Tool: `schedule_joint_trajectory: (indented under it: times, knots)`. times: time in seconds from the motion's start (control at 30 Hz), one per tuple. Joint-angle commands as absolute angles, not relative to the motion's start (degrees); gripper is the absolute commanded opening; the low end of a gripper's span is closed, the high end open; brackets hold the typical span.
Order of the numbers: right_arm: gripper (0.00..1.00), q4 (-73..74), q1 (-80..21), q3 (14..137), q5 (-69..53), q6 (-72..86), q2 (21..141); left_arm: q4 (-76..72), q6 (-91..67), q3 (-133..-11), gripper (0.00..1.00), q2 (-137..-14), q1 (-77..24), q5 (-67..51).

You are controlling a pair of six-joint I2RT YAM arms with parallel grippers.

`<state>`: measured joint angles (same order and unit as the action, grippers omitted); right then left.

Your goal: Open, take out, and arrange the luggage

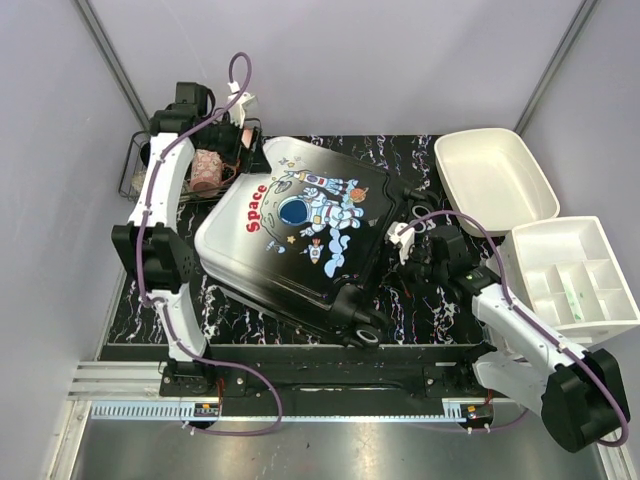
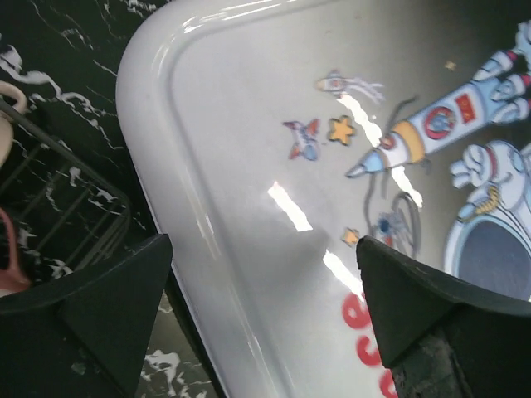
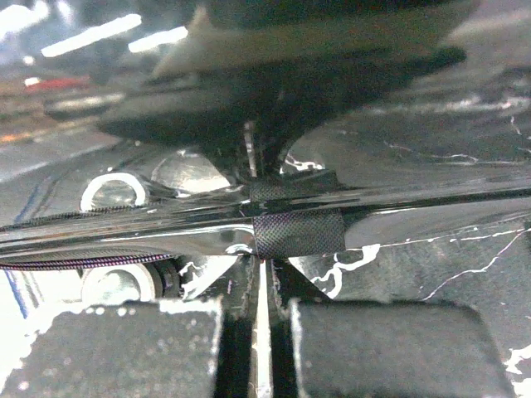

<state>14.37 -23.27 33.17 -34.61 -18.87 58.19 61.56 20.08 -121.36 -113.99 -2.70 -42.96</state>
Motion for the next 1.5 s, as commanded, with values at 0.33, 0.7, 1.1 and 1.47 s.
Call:
schedule_joint_trajectory:
  times: [0.33, 0.7, 1.1, 1.47]
  knots:
    - [0.00, 4.4, -25.9, 32.8, -15.4, -9.5, 53.5, 67.4, 52.6, -88.6, 0.99, -73.0, -33.2, -42.9]
    - [0.00, 2.3, -25.8, 30.6, -9.7, -10.8, 50.3, 63.3, 50.8, -93.1, 0.99, -83.6, -63.2, -29.2]
    - [0.00, -3.9, -22.0, 30.7, -3.7, -15.6, 52.6, 64.9, 50.3, -93.8, 0.90, -94.7, -73.1, -14.7]
    - [0.00, -21.8, -16.4, 26.5, -0.8, -17.8, 55.2, 71.4, 50.4, -80.0, 0.62, -84.1, -70.4, -15.1]
